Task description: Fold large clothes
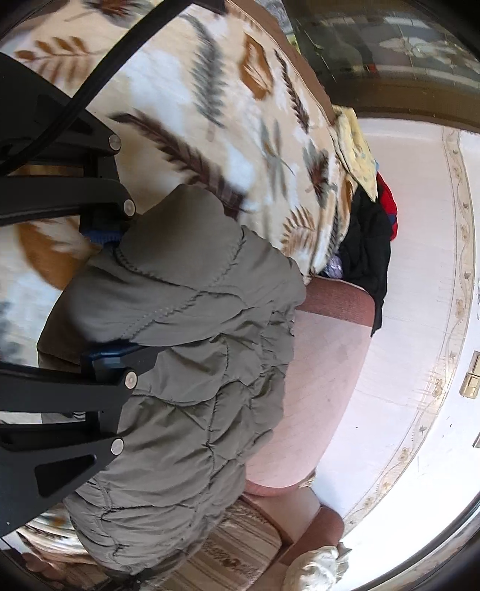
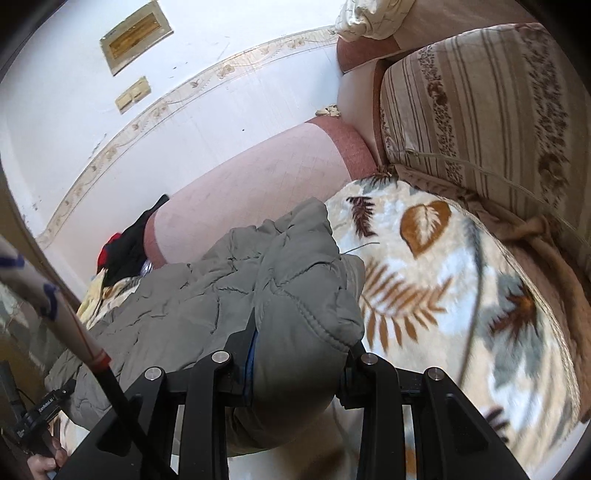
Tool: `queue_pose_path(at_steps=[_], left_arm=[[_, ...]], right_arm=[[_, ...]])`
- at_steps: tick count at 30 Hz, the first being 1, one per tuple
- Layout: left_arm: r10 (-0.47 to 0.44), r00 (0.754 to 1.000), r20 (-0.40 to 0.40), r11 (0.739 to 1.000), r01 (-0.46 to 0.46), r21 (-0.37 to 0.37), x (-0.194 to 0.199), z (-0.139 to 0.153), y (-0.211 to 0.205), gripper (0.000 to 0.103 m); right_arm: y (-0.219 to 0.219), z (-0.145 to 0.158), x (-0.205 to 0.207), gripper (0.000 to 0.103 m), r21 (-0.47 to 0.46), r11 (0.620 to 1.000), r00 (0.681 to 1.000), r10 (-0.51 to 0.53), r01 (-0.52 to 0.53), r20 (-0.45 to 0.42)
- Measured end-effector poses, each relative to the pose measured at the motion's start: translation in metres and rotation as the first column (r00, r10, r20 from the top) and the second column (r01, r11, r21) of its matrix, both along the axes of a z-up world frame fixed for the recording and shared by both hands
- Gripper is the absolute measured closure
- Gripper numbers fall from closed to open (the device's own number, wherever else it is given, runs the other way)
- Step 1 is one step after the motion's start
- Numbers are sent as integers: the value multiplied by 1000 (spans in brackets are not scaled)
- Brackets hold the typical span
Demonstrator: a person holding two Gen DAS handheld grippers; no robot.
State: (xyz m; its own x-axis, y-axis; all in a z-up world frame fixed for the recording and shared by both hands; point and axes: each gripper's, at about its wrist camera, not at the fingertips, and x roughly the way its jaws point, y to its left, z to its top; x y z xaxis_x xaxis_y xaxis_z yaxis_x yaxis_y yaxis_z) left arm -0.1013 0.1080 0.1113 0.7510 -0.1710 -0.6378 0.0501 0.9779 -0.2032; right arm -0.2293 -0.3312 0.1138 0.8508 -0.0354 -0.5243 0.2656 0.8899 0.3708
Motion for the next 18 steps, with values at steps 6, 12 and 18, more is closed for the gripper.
queue_pose_path(at_steps=[6,12,18], left_arm=[[14,997,-72,1000,-15,-6,-35,-31,10,54],[41,991,-130,992,-56,-116,-42,-37,33,41],[126,991,-37,983,-130,-127,-88,-22,56,39]], right_arm=[[-8,-38,-24,64,64,998,995,-12,19,-100],[-31,-56,-37,46,210,976,991,-21,49,-134],[-42,-51,-93,41,201,971,989,-115,131,-89]])
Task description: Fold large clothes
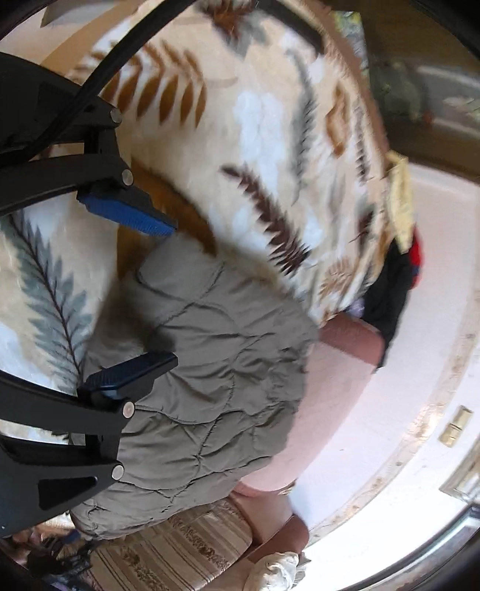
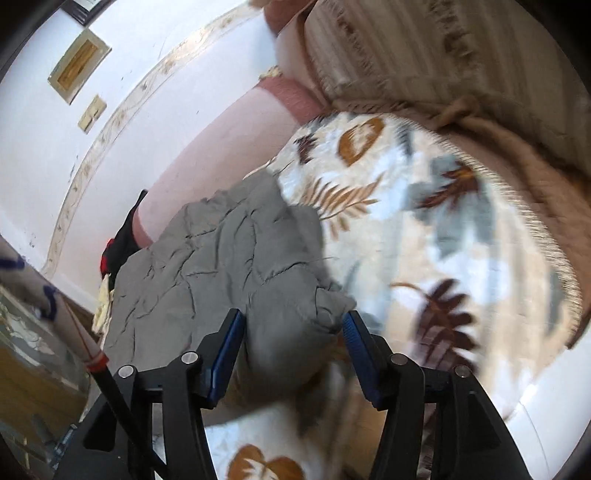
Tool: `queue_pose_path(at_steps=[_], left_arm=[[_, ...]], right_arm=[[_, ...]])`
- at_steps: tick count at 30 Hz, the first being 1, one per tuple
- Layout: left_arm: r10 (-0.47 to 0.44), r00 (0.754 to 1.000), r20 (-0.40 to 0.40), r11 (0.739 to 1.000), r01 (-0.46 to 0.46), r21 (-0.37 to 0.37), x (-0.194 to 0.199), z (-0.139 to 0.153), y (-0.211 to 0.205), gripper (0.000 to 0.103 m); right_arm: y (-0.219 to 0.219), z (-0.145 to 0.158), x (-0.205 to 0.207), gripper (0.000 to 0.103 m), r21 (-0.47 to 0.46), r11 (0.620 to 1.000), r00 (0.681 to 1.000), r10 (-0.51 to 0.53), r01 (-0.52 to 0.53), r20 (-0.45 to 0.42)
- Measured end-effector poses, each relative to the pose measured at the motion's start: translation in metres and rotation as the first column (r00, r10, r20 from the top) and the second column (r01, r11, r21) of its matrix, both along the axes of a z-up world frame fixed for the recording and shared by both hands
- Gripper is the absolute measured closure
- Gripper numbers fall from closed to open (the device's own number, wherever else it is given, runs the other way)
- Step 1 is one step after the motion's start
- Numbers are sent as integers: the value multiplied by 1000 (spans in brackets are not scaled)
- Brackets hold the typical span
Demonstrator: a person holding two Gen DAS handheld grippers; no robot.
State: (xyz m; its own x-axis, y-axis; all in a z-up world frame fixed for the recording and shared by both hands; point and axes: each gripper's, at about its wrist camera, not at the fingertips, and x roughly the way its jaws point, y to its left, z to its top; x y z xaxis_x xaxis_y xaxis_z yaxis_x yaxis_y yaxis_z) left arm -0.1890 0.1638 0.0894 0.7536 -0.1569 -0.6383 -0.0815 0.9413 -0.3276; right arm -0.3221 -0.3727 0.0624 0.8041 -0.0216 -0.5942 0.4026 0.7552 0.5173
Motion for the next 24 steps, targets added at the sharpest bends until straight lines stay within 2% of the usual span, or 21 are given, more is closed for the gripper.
queue_pose_path(at_steps=[2,3,6,9,13,18,21,24], left_arm=[[33,997,75,998,-37,57,-13,13,-3,38],[26,992,125,993,-41,113,-19,22,-12,38],[-72,982,176,977,35,209,-23,33,-49,35],[-186,967,175,953,134,273,-18,33,-95,35],[-267,953,140,926,214,312,2,26,-143,35],[-287,953,97,903,235,360,23,4,-167,35],[-289,955,74,898,243,367,31,-11,-167,30],[-294,954,64,887,247,391,35,-18,-172,28]], right_arm=[[0,10,-13,41,-61,997,999,-43,44,33],[3,16,-16,41,-93,994,997,-52,57,51],[26,32,-10,41,-195,981,994,9,12,107],[72,36,20,41,-284,950,982,164,-130,98],[117,27,55,41,-325,914,961,273,-245,44],[148,2,92,41,-354,875,943,327,-329,-68],[152,-14,102,38,-351,872,940,317,-342,-129],[149,-22,108,35,-328,884,942,303,-334,-144]])
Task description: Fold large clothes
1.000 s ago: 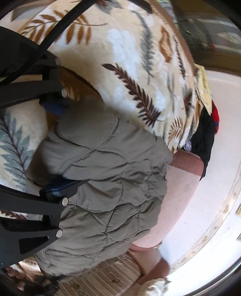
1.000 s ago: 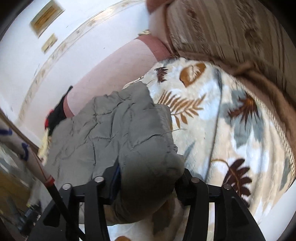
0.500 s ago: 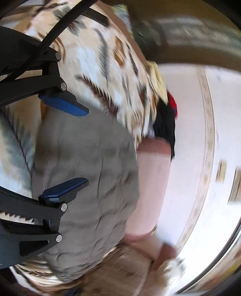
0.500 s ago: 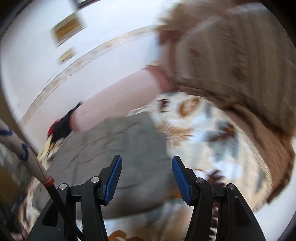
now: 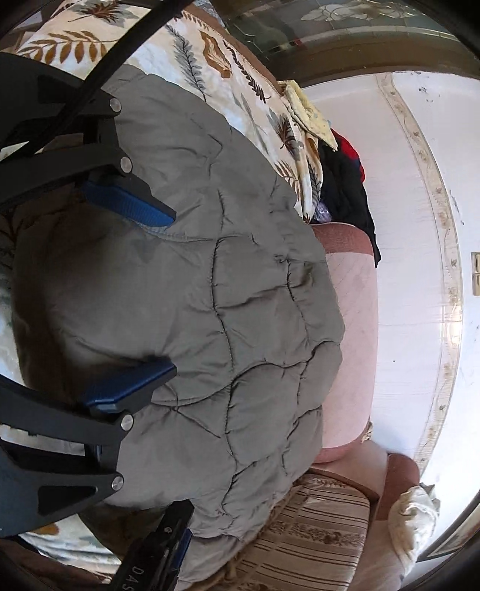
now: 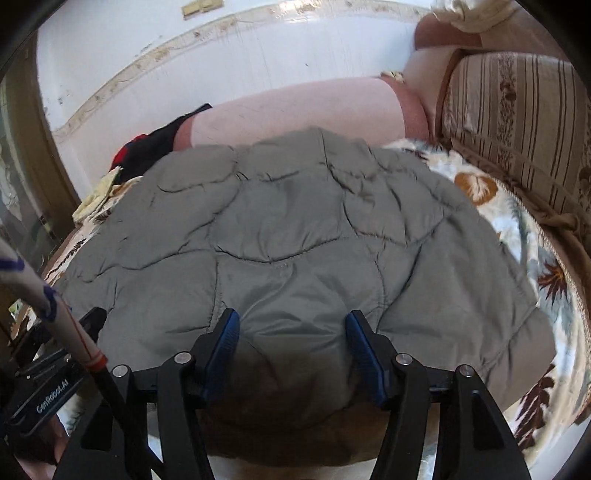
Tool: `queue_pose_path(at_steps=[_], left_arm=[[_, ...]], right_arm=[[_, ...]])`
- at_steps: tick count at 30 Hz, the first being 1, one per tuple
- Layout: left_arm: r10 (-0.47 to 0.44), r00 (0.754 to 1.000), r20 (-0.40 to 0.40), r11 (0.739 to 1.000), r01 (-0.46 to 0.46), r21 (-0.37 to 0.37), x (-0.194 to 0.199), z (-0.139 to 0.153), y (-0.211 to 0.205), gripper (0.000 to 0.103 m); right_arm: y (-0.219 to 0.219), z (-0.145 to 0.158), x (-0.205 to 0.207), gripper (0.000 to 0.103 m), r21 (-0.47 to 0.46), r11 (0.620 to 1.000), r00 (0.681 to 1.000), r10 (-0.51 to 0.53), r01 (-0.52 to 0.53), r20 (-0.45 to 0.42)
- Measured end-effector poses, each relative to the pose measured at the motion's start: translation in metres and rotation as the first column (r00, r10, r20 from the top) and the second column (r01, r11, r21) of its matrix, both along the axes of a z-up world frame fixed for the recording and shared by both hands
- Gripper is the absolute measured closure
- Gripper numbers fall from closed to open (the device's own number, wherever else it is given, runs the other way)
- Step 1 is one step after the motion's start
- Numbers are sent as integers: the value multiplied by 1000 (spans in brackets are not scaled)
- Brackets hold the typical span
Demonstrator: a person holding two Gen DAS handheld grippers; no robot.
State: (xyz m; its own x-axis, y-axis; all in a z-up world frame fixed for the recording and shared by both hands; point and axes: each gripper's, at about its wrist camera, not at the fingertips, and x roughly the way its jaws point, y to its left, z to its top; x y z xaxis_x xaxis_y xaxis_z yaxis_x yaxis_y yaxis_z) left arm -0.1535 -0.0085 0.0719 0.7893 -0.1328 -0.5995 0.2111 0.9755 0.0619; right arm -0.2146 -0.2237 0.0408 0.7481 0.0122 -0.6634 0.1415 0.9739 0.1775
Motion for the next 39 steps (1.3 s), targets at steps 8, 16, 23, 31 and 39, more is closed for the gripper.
queue_pose_path(at_steps=[8,16,23,31,39], left_arm=[[-5,1000,4,999,5,37,1,-6,-5,28],[-2,1000,11,999,1,44,0,-5,-4,28],[1,1000,16,999,-2,52,-1,-5,-6,28],[-1,1000,26,998,0,57,-2,-5,-6,28],[1,1000,26,998,-2,57,-3,-6,-6,28]], right_arm=[[-1,0,3,33,-24,1000,1000,16,-16,-1],[-30,23,-32,33,-9,996,989,-85,87,118],[-52,6,-29,33,18,989,989,-148,148,14],[-44,11,-32,33,-29,990,990,-138,139,38],[-16,18,-32,33,-86,996,996,-26,33,83]])
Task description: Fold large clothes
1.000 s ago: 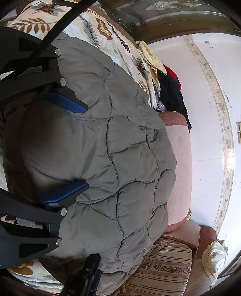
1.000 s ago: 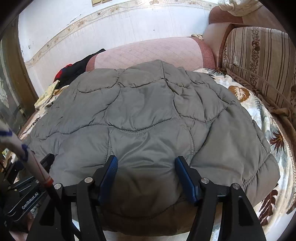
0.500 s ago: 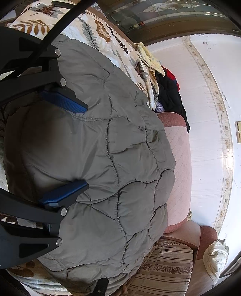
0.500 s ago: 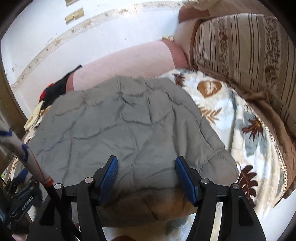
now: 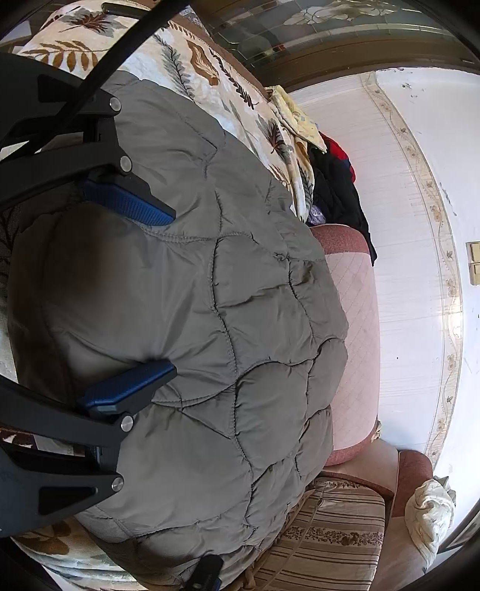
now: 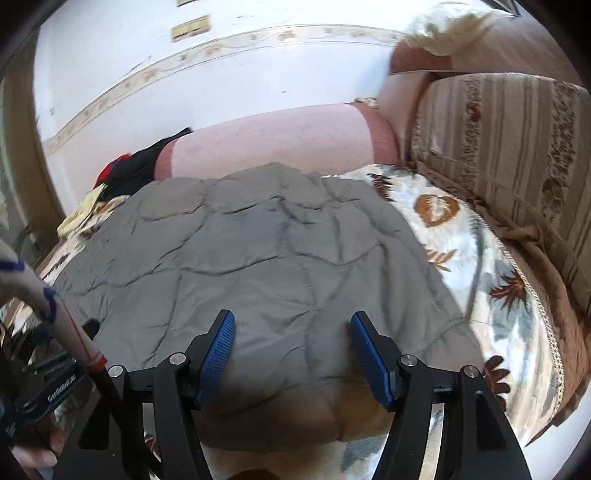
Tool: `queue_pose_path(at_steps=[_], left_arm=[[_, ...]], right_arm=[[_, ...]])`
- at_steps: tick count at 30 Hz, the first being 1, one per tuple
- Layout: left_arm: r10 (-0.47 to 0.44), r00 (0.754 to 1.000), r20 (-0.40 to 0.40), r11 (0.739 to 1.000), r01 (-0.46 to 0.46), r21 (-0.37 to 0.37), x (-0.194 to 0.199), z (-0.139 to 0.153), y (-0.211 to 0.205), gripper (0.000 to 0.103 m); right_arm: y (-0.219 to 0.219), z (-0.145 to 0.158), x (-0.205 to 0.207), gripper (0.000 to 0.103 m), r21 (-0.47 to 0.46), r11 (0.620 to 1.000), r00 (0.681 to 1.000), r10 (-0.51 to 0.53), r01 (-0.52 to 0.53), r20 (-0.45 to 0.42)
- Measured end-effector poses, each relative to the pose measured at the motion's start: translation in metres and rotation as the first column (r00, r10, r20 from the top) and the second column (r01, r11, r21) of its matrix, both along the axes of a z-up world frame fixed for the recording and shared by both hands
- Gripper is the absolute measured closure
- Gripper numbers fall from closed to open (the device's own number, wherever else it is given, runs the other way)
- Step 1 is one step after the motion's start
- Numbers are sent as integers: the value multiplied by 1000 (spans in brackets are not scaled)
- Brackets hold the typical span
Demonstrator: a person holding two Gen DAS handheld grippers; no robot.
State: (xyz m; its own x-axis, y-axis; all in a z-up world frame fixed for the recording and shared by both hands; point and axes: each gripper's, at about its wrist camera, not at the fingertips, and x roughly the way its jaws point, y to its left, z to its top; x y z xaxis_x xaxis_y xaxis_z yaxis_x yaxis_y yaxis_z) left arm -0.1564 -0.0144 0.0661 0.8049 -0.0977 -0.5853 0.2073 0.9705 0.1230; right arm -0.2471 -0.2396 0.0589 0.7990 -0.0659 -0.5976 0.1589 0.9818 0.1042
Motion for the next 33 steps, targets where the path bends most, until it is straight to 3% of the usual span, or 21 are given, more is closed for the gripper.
queue_pose_path(at_steps=[14,25,30,33], left_arm=[[1,1000,0,1000,-1,-1,0,0,0,27],[8,1000,9,999,-8,-31,-7,6,5,27],[35,999,20,997,-33,-67,-28,20,18,27],[43,998,53,997,-40,-64,-53,34,26,18]], right_arm=[[21,-13,9,33,-49,996,995,71,-74,-68],[21,-1,-2,33,-53,997,998,60,-60,-2],[28,15,-25,33,-84,996,998,37,-33,49],[45,26,-52,26,-101,994,997,44,-37,68]])
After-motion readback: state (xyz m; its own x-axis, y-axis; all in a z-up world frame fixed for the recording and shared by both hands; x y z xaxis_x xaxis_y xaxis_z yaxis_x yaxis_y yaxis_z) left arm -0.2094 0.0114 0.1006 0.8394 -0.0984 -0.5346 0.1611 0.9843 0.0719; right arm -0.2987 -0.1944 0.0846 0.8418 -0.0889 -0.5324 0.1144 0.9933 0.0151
